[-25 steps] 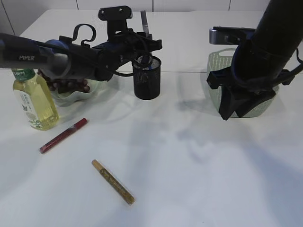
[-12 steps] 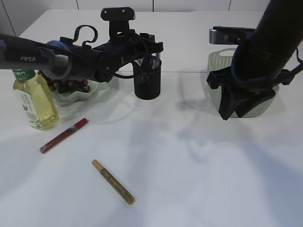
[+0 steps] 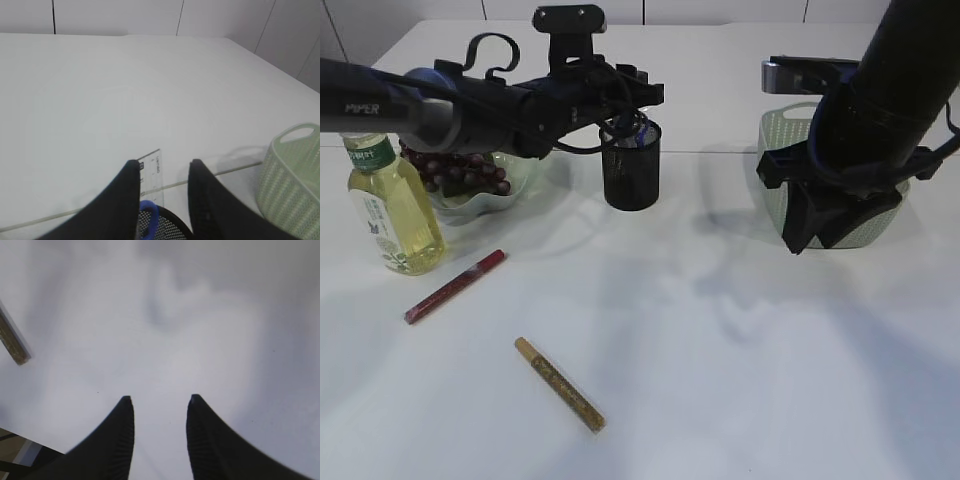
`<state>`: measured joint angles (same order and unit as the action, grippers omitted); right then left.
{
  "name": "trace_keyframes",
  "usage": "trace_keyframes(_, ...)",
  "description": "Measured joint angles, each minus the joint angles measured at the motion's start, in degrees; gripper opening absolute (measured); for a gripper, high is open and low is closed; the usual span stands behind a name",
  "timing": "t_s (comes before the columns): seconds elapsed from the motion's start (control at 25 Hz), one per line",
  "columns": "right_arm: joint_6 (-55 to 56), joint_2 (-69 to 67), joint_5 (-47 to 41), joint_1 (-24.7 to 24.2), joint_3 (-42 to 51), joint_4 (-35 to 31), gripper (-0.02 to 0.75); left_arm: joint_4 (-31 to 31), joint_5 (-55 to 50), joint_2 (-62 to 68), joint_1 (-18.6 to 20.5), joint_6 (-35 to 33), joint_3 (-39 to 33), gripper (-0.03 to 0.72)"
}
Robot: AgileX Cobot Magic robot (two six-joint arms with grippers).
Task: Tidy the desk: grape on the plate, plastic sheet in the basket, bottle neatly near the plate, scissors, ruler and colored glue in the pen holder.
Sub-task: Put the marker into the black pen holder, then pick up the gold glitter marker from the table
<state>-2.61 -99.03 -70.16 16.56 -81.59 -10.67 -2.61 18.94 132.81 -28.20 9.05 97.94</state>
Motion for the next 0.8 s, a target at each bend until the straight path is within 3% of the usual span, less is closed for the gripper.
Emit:
trace_keyframes(0.32, 0.0, -0.1, 0.0, 0.0, -1.0, -0.5, 0.291, 3.3, -15.0, -9.3, 0.0, 0.0, 0.0, 0.244)
trace_keyframes(0.8, 0.0, -0.1, 0.0, 0.0, -3.9, -3.8, 0.291, 5.3, -66.5, -27.1, 0.0, 0.0, 0.0, 0.244)
